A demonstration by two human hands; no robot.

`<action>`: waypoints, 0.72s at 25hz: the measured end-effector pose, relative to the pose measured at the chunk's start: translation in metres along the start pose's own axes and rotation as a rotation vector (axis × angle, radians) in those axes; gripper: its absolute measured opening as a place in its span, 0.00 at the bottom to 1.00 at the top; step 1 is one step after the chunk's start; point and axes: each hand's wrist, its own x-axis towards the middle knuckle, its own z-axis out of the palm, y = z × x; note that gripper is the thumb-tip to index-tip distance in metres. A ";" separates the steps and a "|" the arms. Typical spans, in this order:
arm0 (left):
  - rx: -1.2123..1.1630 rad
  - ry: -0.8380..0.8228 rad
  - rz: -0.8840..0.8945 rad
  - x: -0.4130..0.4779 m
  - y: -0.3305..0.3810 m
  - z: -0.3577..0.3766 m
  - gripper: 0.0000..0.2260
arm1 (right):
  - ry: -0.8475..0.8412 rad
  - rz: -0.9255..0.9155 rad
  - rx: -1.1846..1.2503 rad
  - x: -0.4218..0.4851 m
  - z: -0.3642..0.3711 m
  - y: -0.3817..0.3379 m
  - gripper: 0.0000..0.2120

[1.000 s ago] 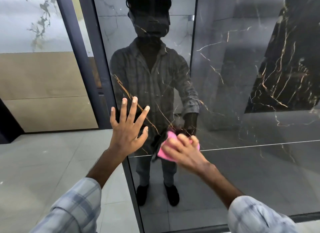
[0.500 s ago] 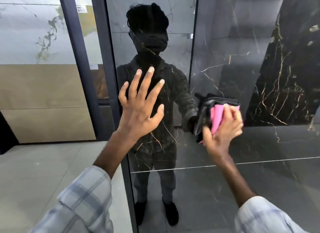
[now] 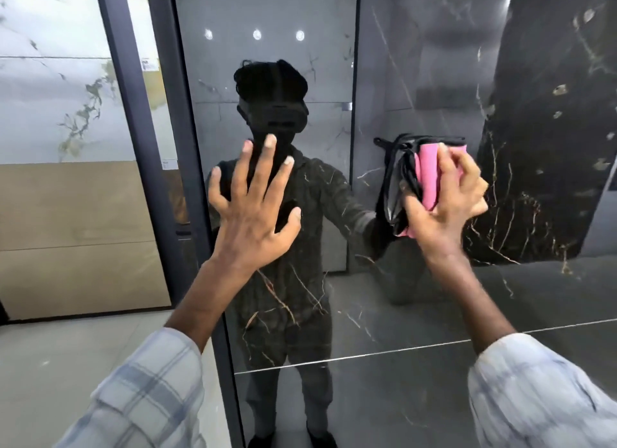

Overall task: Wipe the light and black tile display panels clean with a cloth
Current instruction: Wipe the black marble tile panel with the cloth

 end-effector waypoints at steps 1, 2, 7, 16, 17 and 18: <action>0.015 0.026 -0.010 0.018 -0.002 -0.003 0.35 | -0.009 -0.030 -0.038 -0.006 0.005 -0.007 0.36; 0.022 0.047 -0.001 0.037 -0.004 -0.005 0.36 | -0.074 -0.210 -0.106 -0.019 0.010 -0.012 0.35; -0.010 0.075 0.058 0.098 -0.010 -0.003 0.36 | -0.414 -1.205 -0.251 -0.020 0.016 -0.003 0.28; -0.065 0.128 0.110 0.105 -0.010 0.001 0.30 | -0.183 -0.977 -0.220 0.046 0.022 -0.029 0.32; -0.073 0.150 0.132 0.114 -0.012 -0.002 0.29 | -0.298 -1.195 -0.227 0.056 0.022 -0.026 0.31; -0.077 0.172 0.149 0.126 -0.015 -0.005 0.29 | -0.351 -1.288 -0.218 0.079 0.021 -0.021 0.31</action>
